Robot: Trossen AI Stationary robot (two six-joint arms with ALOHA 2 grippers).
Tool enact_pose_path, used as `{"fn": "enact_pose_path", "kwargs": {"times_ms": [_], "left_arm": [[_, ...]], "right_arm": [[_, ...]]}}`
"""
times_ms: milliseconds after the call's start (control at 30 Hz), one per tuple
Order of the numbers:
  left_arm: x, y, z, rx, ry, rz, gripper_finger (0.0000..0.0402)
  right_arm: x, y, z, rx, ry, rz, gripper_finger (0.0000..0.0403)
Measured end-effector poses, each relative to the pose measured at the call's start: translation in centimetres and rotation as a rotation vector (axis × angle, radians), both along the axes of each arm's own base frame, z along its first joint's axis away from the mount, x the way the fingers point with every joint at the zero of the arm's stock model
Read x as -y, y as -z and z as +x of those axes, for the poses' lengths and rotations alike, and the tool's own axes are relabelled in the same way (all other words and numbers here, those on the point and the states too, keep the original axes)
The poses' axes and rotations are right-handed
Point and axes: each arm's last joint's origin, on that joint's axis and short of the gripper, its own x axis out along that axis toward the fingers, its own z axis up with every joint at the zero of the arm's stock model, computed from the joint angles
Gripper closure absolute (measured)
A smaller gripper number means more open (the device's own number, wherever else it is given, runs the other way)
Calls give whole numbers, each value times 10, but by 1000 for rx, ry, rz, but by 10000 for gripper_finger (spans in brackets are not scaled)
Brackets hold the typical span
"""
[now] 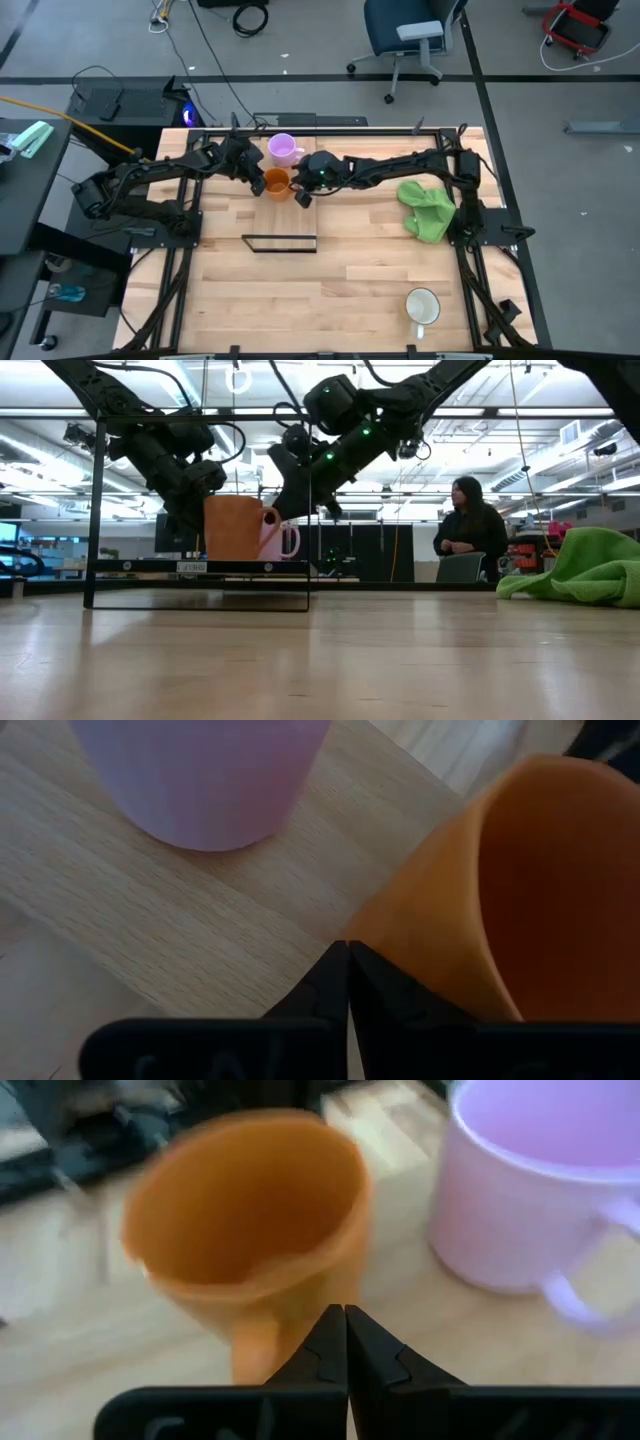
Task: Stack small to large cups/mugs on shelf
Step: Put the orange mug on the shelf
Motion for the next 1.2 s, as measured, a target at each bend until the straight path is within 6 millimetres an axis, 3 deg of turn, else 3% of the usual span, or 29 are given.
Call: {"fn": "enact_pose_path", "kwargs": {"times_ms": [267, 467, 667, 1200], "left_arm": [[0, 1, -2, -24, 1, 9, 379], [-5, 7, -14, -110, -35, -32, 388], [-1, 7, -13, -94, 4, -62, 386], [3, 5, -7, -57, 46, -55, 387]], "right_arm": [[0, -23, -14, -37, 78, -70, 403], [-16, -17, -19, -129, 42, -46, 403], [-29, -16, -18, -151, 11, -45, 403], [-35, -16, -18, -143, -26, -2, 403]]}}
